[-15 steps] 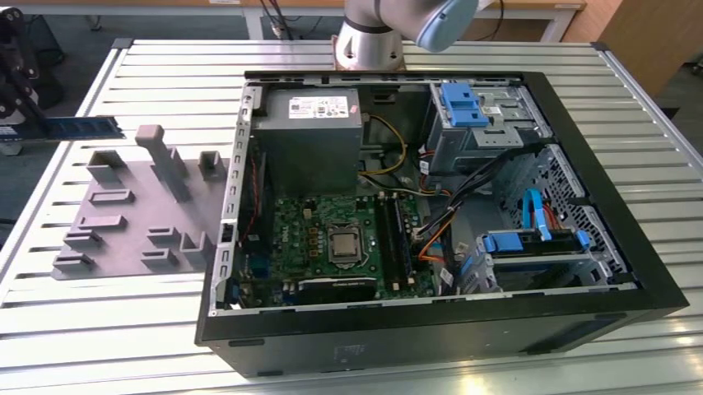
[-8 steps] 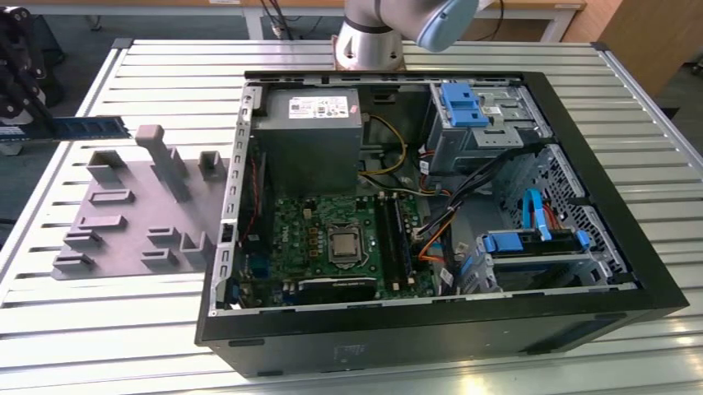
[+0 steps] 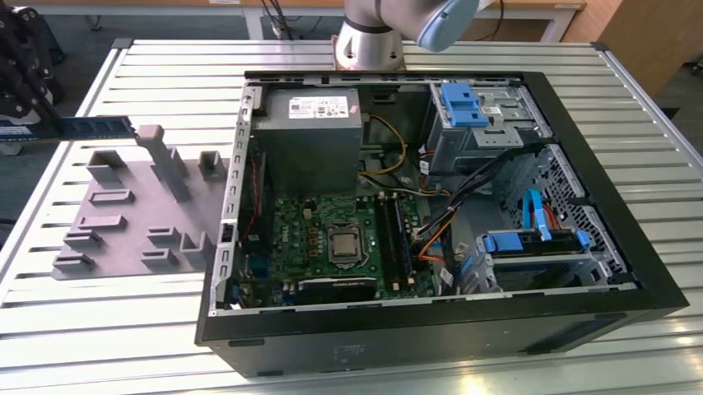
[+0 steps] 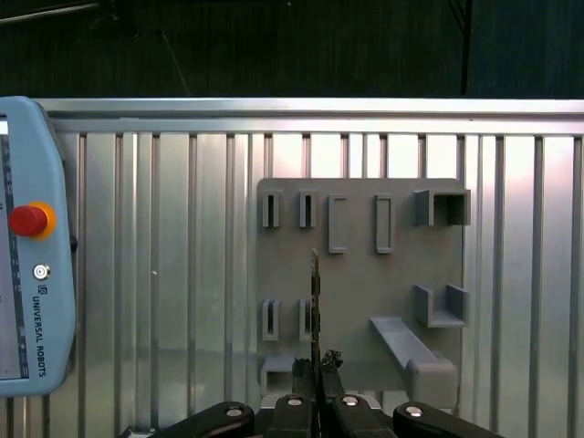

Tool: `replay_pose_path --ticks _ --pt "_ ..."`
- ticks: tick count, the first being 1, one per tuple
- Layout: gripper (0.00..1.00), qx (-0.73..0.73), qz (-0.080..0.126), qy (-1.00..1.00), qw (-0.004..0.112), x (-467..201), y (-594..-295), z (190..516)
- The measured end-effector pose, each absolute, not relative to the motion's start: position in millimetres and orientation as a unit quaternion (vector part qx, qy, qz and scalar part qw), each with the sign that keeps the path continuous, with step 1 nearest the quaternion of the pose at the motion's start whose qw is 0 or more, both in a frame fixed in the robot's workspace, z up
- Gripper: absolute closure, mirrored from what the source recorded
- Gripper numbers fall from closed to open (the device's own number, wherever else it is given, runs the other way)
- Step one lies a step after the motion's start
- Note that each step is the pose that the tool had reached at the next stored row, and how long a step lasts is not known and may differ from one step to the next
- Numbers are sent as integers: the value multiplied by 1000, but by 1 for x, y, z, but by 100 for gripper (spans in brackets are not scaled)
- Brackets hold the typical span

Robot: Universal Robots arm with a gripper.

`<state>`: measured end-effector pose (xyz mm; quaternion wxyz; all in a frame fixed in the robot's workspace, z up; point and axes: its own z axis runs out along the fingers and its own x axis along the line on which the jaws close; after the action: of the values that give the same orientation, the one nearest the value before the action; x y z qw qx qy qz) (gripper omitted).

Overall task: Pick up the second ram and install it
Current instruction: 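Pick up the second ram and move it above second insertion slot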

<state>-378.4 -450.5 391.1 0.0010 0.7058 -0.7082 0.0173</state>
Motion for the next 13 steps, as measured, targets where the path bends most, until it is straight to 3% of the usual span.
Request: replay_pose_path --ticks 13 --pt "86 706 17 -708 1 -362 -450 391"
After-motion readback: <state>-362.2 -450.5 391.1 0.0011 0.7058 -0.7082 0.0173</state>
